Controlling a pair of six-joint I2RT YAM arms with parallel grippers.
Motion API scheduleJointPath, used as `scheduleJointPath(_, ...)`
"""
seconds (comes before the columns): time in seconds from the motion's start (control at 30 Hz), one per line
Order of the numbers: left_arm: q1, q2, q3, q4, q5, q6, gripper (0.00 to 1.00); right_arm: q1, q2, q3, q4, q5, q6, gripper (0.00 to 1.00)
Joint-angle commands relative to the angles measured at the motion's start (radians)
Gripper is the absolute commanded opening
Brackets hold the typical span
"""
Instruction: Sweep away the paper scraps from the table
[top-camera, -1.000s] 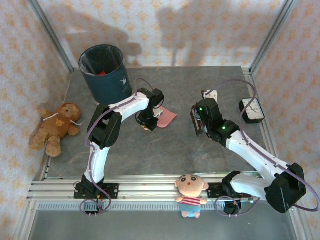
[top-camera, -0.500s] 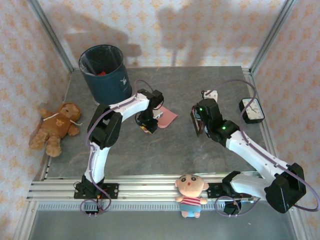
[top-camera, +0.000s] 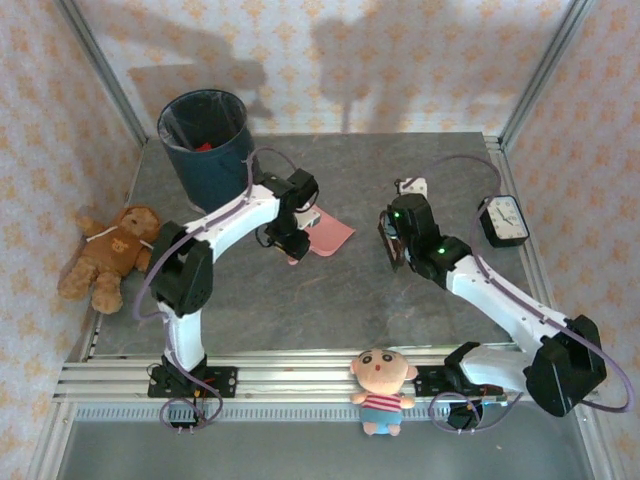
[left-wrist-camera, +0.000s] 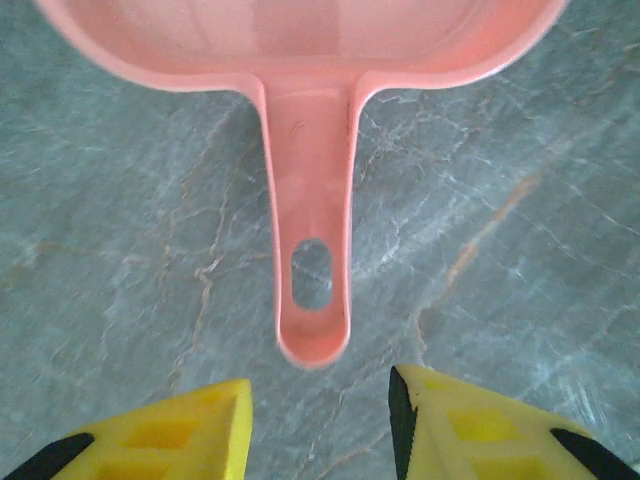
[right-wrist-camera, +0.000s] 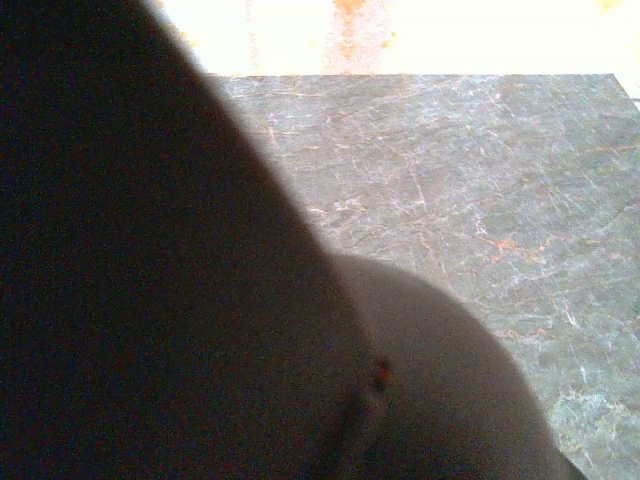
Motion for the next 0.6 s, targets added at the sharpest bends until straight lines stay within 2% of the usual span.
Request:
scheduleJointPath(0.0, -0.001, -0.108, -0.047, -0.012, -0.042, -0.008, 0.4, -0.007, 0.036, 0.065, 0.102, -0.029, -0.087, 0.0)
scheduleJointPath(0.37, 0.128, -0.424, -0.276, 0.174, 0.093, -0.144, 0.4, 0.0, 0.148, 0.075, 0.344, -0.176, -0.333, 0.0)
scheduleJointPath(0.57, 0.162, -0.561, -0.367, 0.211, 0.114, -0.203, 0.4, 0.013, 0.222, 0.069, 0.465, -0.231, -0.462, 0.0)
